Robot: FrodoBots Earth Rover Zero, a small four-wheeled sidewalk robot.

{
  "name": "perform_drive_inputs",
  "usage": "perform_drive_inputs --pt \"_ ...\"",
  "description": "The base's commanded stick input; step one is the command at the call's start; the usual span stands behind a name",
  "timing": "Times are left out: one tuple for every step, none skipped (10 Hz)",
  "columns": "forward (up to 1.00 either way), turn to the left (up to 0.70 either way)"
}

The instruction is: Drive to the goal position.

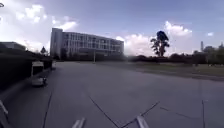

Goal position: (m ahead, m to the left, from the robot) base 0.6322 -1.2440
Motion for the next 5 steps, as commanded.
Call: perform_drive_inputs --pt "0.7 0.0" --pt "0.7 0.0" --pt "0.7 0.0" --pt "0.7 0.02" --pt "0.7 0.27"
